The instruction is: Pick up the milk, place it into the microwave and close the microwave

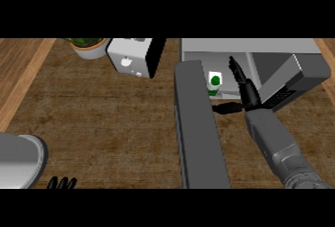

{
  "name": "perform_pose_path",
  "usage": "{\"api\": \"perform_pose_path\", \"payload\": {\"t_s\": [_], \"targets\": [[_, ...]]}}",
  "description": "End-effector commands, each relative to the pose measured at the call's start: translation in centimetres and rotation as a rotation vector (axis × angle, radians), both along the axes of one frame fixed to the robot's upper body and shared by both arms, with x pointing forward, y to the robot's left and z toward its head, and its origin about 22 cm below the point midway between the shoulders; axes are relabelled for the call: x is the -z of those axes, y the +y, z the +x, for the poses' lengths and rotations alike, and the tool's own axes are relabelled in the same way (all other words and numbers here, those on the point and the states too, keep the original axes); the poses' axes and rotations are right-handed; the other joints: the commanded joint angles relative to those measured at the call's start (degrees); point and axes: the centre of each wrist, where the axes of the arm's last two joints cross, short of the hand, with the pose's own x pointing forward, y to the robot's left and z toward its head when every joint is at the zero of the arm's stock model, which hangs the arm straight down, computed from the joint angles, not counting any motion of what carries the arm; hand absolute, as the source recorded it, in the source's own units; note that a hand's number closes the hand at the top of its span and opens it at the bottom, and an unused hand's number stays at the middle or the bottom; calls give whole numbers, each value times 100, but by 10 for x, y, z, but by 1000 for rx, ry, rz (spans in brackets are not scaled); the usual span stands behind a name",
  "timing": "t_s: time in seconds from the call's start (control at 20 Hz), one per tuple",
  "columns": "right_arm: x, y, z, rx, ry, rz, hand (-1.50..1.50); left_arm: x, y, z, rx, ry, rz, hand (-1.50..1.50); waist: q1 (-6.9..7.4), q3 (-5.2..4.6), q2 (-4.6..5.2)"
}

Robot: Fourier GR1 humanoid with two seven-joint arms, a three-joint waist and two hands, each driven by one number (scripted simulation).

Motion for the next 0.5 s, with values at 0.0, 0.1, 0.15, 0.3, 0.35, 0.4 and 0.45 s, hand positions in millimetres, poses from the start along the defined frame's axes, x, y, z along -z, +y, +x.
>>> {"api": "perform_pose_path", "payload": {"t_s": [0.0,0.1,0.15,0.3,0.35,0.4,0.45], "targets": [[30,-13,-28,-31,16,54,-150,-9,1,7,35,-13,36,-150,-84,-5,-41],[22,-17,-22,-45,8,72,-150,-9,-22,22,50,17,9,-150,-143,-8,-56],[29,-19,-30,-55,17,71,-150,-10,-31,22,77,-3,29,-150,-179,-9,-73],[41,-28,-45,-52,53,94,-150,4,-32,26,121,38,36,-150,-199,-13,-81],[52,-35,-59,-61,58,113,-150,-6,-20,35,110,55,42,-150,-274,-16,-92],[43,-33,-49,-87,70,125,-150,-23,-45,33,152,61,40,-150,-292,-12,-97],[46,-37,-56,-88,57,146,-150,-13,-30,46,145,61,49,150,-315,-18,-100]]}}
